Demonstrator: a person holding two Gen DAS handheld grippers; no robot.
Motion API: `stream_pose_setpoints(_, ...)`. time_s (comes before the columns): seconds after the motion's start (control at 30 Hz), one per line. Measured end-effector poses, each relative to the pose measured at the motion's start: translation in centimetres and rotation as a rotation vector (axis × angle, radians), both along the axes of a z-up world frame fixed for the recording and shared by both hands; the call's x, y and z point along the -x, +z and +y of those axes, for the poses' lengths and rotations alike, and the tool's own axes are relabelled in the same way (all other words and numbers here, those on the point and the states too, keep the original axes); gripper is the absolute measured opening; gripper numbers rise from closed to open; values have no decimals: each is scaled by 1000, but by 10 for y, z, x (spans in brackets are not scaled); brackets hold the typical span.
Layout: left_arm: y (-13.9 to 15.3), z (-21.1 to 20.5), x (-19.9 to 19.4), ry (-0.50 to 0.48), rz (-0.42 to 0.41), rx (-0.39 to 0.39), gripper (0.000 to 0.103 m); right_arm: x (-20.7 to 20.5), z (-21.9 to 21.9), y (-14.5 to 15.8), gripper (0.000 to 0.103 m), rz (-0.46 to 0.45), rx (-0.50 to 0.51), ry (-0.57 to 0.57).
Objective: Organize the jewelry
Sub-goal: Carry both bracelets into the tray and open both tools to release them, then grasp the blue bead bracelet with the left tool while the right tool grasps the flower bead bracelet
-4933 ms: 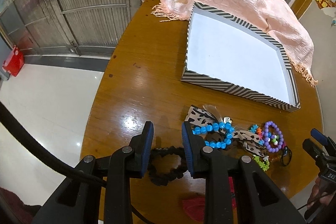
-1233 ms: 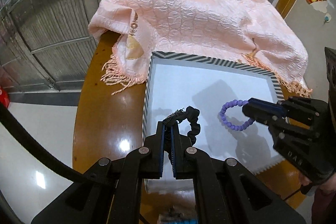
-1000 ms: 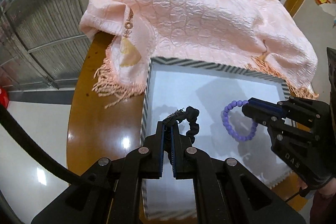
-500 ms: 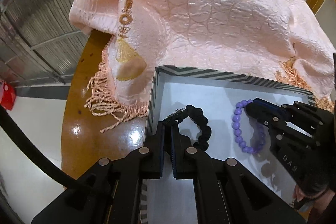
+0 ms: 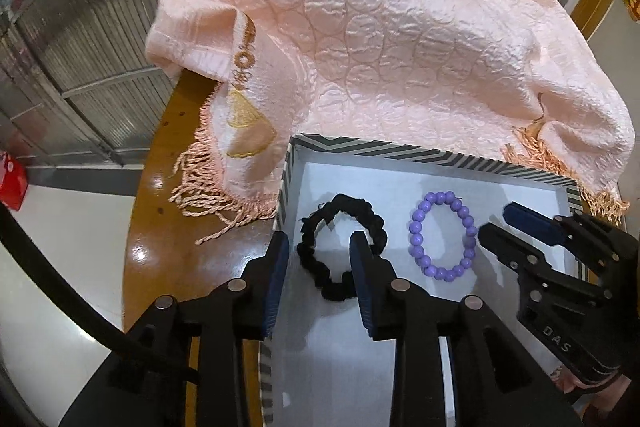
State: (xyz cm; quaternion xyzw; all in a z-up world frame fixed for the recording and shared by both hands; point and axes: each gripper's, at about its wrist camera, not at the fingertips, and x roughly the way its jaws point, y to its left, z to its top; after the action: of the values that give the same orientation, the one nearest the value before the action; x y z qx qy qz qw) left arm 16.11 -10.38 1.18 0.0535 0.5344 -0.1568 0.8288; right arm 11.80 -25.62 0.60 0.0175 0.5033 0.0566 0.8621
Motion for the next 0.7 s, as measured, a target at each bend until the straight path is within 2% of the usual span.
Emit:
stream_pose_setpoints(0.1,10,4,11,-9,-28,-9,21,15,-3,11,35,-15,-7,-2)
stream_pose_setpoints(0.2,19,7,22,-11,-49,-23,21,29,-2,21,43,-22,-9,-5)
stream_pose_setpoints(0.7,29,35,109,-9,-80,-76,21,112,14,43,48,-42,-19,4)
